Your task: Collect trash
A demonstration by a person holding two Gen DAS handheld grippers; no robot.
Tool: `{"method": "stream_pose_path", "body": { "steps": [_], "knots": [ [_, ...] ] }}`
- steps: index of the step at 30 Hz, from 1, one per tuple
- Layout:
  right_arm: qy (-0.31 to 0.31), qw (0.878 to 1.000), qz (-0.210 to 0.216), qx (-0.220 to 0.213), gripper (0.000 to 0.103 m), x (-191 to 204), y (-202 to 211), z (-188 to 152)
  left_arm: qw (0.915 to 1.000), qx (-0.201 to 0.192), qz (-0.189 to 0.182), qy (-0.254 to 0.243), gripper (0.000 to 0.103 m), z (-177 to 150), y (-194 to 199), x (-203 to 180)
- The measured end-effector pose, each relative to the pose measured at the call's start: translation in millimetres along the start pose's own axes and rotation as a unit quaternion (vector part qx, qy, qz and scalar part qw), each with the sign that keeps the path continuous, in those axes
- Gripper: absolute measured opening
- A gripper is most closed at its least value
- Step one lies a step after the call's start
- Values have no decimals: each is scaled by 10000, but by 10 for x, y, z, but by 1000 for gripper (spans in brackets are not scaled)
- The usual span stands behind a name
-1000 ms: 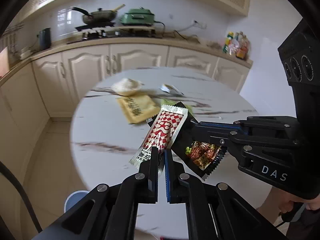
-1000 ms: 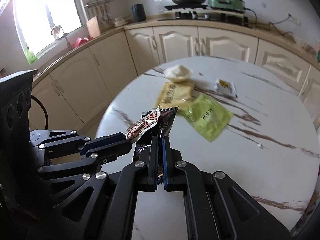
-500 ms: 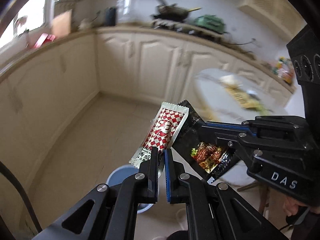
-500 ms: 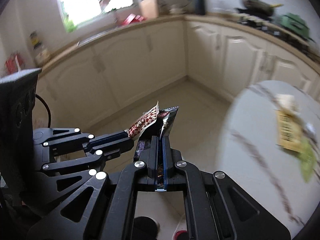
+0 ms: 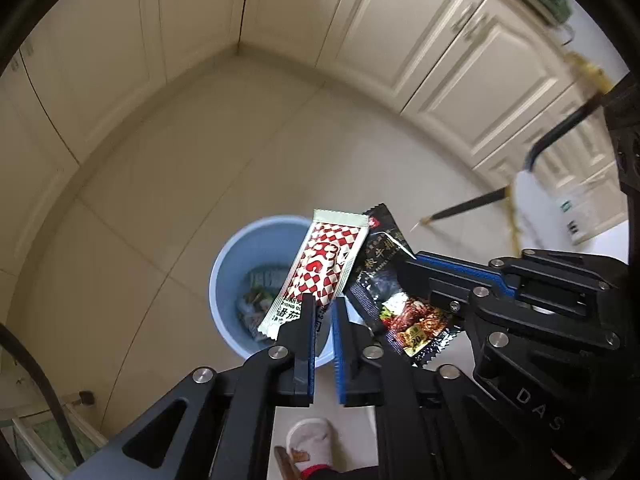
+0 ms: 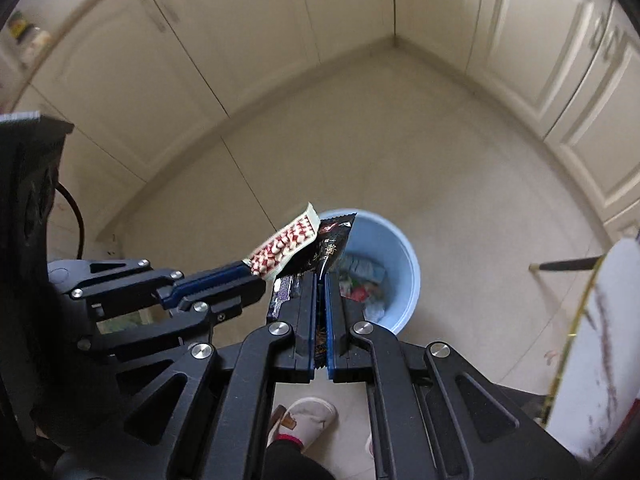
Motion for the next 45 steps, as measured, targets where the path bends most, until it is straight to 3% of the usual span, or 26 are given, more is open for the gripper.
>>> {"method": "stream_pose_path", "body": {
  "steps": [5,10,12,14,21,26,28,32,34,39,45],
  "knots": [
    [-192,9993,82,310,5,-236,-496,4,9993,329,79,174,18,202,-332,202],
    [-326,9989,162,279,7,-321,-633,61,9982,413,122,423,35,392,-440,487],
    [-325,9990,155,251,8,-346,-630,91,9977,344,154,570,43,471,-395,544],
    [-362,9988,215,239,13,-337,-623,96,9972,310,140,659,44,466,-333,460],
    [-395,9991,160,22,36,-232,-298,99,9942,-40,370,1009,59,389,262,680],
    [-259,9995,-117,-150,57,-60,177,75,9910,-410,622,1109,61,275,796,714],
    [-147,9993,-179,-290,74,58,375,88,9883,-599,858,1110,61,227,1056,708],
    [107,9967,-183,-783,86,344,944,80,9805,-1159,1112,1136,64,160,1671,610],
    [172,9939,-236,-1063,95,446,1265,71,9743,-1494,1323,1043,69,163,2022,566],
    [238,9798,-382,-1949,100,628,2224,-26,9531,-2441,1575,847,81,136,2832,151],
    [173,9432,-911,-3191,103,641,3524,-383,9205,-3549,1536,565,89,-67,3613,-746]
  ]
}}
Point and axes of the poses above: each gripper's, at about its wrist camera, not at the fingertips, and y roughly against the way its jaws point, x to its left, z to its top, the point moved 9 cm from there along -y, roughly the way its jaws point, and after that the axes turned 3 degrees about z, right-handed, at the moved point
